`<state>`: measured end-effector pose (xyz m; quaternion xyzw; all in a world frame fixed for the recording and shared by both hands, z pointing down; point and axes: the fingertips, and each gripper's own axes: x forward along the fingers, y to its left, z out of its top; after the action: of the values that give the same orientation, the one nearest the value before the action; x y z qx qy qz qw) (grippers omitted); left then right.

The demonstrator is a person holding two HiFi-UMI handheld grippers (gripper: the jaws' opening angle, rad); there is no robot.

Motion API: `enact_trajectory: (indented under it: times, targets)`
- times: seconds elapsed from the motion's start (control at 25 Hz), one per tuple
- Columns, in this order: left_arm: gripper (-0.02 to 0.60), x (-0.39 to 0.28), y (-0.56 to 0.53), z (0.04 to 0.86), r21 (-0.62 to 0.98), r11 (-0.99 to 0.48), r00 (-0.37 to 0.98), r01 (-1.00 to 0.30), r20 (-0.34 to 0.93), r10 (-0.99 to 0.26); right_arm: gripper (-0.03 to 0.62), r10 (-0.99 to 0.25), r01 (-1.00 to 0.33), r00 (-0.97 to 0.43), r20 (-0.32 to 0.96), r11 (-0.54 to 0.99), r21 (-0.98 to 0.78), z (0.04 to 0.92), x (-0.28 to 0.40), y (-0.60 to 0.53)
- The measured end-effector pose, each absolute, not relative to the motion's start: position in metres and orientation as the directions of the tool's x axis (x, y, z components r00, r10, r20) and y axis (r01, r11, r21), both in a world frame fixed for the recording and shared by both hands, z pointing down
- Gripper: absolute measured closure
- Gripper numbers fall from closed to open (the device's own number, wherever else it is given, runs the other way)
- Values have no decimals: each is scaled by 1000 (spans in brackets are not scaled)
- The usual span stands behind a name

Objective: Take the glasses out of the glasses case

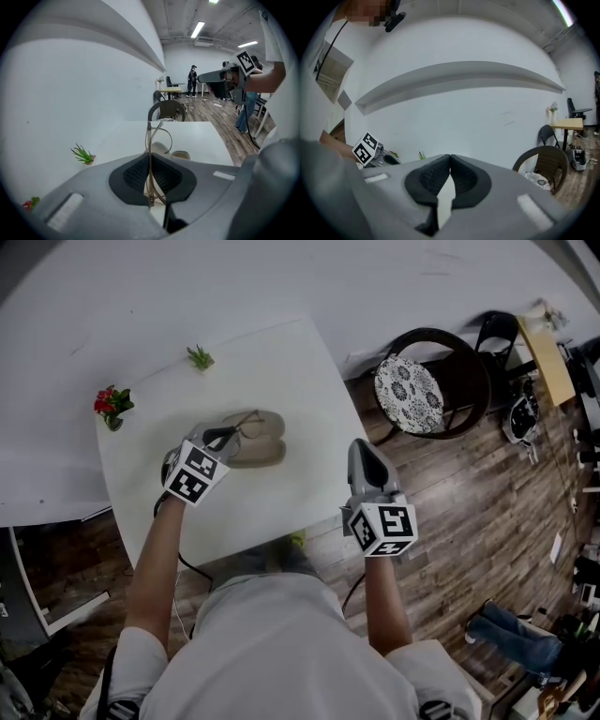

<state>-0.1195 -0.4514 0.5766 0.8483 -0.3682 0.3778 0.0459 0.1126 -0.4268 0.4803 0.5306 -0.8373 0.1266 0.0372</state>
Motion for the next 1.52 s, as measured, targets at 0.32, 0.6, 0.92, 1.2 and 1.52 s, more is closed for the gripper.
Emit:
enact_trajectory:
  times: [0.32, 0.6, 0.92, 1.2, 1.52]
  targets:
    - [558, -136, -441, 519, -218, -596, 417, -773, 533, -736, 591, -878, -890, -450, 161, 425, -165, 459, 110, -416]
    - [558, -157, -423, 478, -221, -490, 364, -843, 435, -823, 591, -874, -881, -467, 133, 447, -156, 442, 104, -409]
    - [558, -180, -401, 431, -207, -368, 299, -907, 302, -905, 591, -864, -866, -493, 98, 478, -144, 423, 96, -405]
    - [558, -195, -381, 401, -160, -280, 248, -947, 195, -949, 591, -861, -861, -503, 75, 491, -135, 411, 95, -404]
    - [558, -221, -364, 380, -167, -181, 164, -969, 111, -980, 591, -855, -857, -513, 78, 504, -113, 406, 94, -410]
